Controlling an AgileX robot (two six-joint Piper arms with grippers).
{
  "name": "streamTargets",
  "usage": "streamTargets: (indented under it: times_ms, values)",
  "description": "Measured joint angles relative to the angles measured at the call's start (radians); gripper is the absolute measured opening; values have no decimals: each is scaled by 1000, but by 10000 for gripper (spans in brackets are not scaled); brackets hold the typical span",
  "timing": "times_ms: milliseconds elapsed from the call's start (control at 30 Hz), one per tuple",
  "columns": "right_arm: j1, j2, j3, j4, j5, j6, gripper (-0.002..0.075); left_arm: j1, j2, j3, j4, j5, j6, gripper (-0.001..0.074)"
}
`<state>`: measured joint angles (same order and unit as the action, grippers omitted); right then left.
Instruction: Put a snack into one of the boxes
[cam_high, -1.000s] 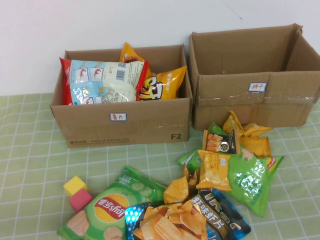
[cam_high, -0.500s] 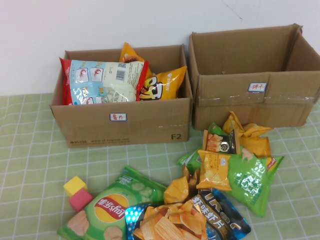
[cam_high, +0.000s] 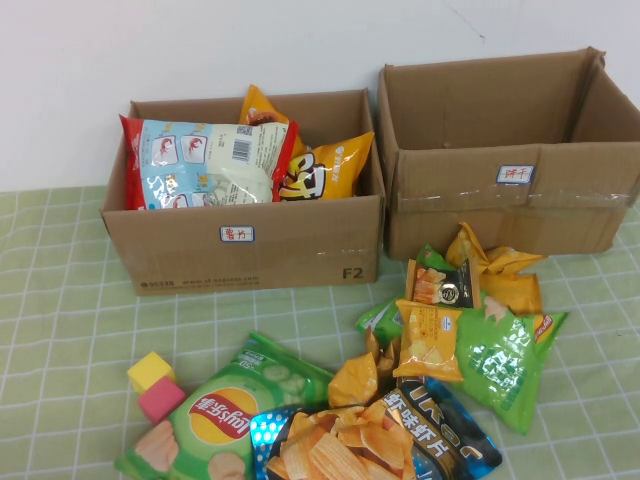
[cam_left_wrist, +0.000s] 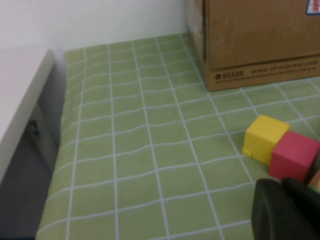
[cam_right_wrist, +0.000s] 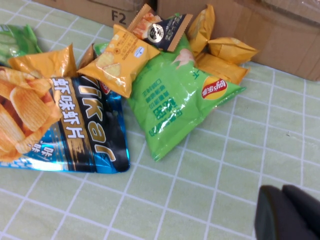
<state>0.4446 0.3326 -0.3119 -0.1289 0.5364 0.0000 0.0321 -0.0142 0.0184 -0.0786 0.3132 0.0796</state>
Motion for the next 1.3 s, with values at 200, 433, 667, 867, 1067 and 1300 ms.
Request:
streamTargets:
  times_ms: [200, 433, 667, 867, 1067, 1300]
  values:
    - [0, 0, 0, 0, 0, 0, -2, -7, 0, 0, 31, 4, -105, -1]
    - [0, 0, 0, 0, 0, 0, -2, -7, 0, 0, 73, 8, -126, -1]
    - [0, 0, 0, 0, 0, 0, -2, -7, 0, -2, 90, 13, -128, -1]
    - [0, 0, 0, 0, 0, 0, -2, -7, 0, -2, 79, 13, -130, -2]
    - [0, 0, 0, 0, 0, -7, -2, -7, 0, -2, 79, 13, -130, -2]
    - [0, 0, 0, 0, 0, -7, -2, -7, 0, -2, 79, 13, -131, -2]
